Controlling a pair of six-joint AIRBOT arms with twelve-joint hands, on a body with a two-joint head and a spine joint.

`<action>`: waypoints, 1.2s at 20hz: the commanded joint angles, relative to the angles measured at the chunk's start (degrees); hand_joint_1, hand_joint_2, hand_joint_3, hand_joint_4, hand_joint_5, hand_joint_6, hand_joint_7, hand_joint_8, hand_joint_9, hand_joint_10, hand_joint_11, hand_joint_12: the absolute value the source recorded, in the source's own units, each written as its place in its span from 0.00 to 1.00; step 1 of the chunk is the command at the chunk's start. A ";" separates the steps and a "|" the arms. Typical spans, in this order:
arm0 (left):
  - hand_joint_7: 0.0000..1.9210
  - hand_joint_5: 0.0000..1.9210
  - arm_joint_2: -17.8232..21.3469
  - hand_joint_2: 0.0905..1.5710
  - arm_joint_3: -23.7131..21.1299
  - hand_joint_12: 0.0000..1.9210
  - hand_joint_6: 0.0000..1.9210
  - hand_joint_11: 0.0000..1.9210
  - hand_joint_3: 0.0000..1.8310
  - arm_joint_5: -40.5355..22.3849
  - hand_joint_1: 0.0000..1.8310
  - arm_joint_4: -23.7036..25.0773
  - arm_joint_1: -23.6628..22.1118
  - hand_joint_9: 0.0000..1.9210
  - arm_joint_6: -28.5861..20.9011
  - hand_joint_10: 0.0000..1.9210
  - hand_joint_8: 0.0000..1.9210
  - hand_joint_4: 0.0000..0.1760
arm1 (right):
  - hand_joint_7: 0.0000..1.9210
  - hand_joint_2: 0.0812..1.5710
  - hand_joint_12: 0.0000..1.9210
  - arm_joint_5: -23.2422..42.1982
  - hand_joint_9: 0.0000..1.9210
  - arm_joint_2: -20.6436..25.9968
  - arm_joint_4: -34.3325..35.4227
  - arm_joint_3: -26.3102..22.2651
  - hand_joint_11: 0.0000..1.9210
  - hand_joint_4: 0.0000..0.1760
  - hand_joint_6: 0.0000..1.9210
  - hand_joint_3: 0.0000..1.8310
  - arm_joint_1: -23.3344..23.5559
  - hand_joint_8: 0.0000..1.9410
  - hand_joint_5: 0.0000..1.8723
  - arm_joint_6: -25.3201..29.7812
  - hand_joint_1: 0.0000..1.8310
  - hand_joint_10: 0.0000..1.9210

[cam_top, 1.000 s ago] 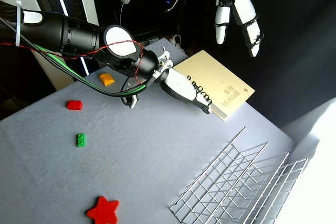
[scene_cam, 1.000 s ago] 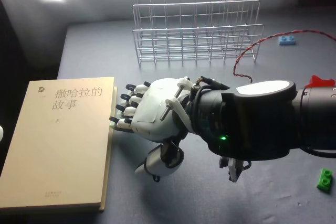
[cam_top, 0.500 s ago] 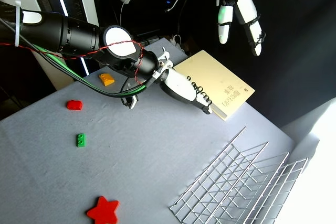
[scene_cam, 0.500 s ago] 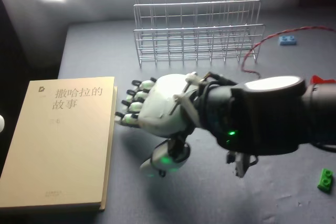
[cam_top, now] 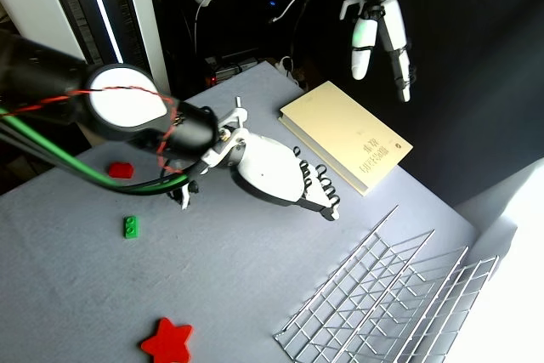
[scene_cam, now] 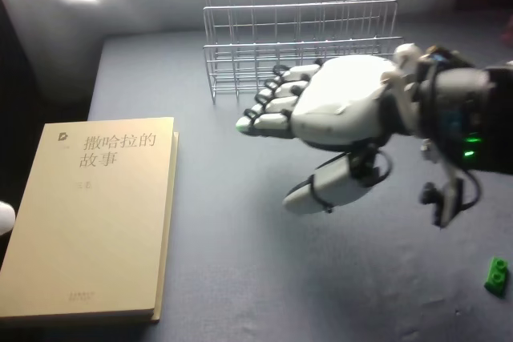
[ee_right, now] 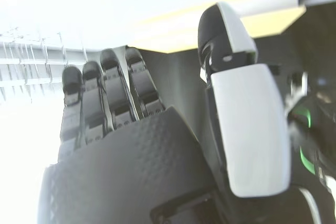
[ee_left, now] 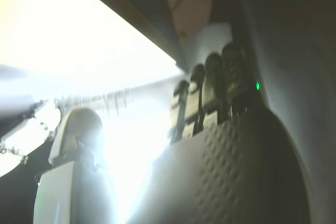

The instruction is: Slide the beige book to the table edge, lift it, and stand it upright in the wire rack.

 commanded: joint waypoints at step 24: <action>0.04 0.03 -11.32 0.66 17.69 0.19 0.00 0.00 0.00 6.34 0.33 0.05 -2.55 0.05 -8.44 0.00 0.00 0.32 | 0.05 0.71 0.08 17.04 0.04 11.30 0.15 -3.53 0.00 0.00 0.00 0.00 1.13 0.00 0.03 18.51 0.10 0.00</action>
